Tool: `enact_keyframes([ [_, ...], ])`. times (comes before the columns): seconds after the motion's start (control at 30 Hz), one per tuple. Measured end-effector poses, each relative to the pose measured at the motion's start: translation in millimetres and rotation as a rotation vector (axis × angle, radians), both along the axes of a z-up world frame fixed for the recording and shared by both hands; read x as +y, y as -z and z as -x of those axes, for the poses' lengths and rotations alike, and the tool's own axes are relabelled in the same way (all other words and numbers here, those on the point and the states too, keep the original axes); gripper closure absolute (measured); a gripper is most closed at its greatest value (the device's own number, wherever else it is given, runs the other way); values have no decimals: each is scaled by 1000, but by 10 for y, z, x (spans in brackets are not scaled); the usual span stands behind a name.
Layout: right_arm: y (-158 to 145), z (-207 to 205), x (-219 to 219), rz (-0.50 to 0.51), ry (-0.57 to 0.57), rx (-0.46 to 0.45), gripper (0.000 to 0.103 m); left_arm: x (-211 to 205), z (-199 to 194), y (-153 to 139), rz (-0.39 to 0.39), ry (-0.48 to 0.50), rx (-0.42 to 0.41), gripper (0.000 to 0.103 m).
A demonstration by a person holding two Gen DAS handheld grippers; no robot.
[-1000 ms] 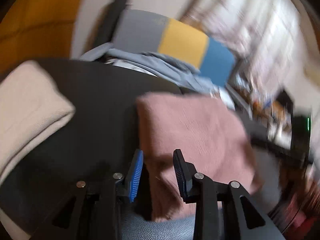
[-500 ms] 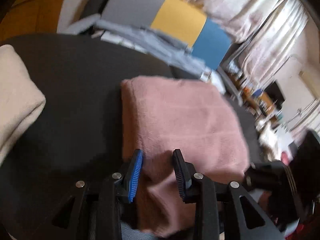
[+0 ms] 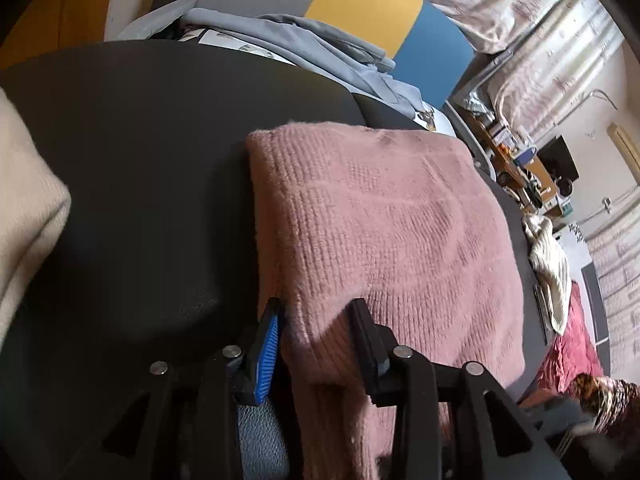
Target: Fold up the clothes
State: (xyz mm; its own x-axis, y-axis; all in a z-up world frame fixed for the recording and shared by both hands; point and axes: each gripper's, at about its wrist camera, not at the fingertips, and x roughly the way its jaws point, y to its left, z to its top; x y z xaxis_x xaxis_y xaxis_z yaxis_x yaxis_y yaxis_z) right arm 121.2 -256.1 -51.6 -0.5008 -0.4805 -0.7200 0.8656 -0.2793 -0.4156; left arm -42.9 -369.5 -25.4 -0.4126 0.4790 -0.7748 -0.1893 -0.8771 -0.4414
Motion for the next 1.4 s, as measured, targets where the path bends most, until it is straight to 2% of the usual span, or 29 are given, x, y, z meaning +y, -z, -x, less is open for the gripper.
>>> enact_keyframes([
  [0.07,64,-43,-35,-5,2,40,91,13,-19,20,2,-15,18,65],
  [0.13,88,-112,-38,5,-2,72,74,-3,-56,-17,19,-24,38,66],
  [0.2,-35,-166,76,56,-13,48,59,-50,-201,-177,13,-39,121,67],
  [0.27,-225,-197,262,138,-16,14,59,-94,-385,-367,10,-51,218,69],
  [0.37,-542,-80,727,292,74,-37,61,-26,-601,-538,34,-23,320,69],
  [0.43,-690,51,1019,373,153,-81,73,122,-753,-576,50,33,378,69],
  [0.47,-711,165,1141,396,211,-105,75,199,-809,-567,72,59,393,69],
  [0.57,-626,520,1444,416,383,-184,78,416,-845,-293,270,72,352,69],
  [0.6,-559,585,1489,394,426,-188,80,382,-843,-173,302,52,318,70],
  [0.63,-493,650,1534,373,468,-192,80,315,-831,-45,327,23,277,64],
  [0.67,-391,695,1543,341,503,-209,82,227,-845,34,298,-1,262,62],
  [0.7,-270,731,1534,305,534,-234,85,134,-851,59,230,-20,244,61],
  [0.77,-211,717,1559,323,536,-244,83,-38,-827,89,95,-53,177,62],
  [0.8,-260,727,1580,342,528,-247,78,-109,-816,83,39,-65,156,63],
  [0.87,-419,772,1624,377,509,-255,65,-243,-793,7,-49,-96,155,64],
  [0.93,-618,785,1843,467,536,-262,34,-431,-711,-98,-169,-145,154,65],
  [1.0,-778,877,2160,593,612,-296,15,-562,-570,-164,-264,-185,136,63],
  [1.03,-804,987,2282,641,650,-340,12,-607,-472,-173,-299,-199,115,58],
  [1.1,-793,1262,2506,702,727,-451,12,-590,-178,-103,-336,-193,23,50],
  [1.2,-668,1546,2784,693,804,-610,12,-457,157,57,-336,-148,-80,40],
  [1.23,-592,1619,2867,710,829,-660,12,-400,232,111,-326,-132,-101,36],
  [1.4,-167,1888,3059,871,863,-965,12,-140,398,248,-247,-25,-152,33],
])
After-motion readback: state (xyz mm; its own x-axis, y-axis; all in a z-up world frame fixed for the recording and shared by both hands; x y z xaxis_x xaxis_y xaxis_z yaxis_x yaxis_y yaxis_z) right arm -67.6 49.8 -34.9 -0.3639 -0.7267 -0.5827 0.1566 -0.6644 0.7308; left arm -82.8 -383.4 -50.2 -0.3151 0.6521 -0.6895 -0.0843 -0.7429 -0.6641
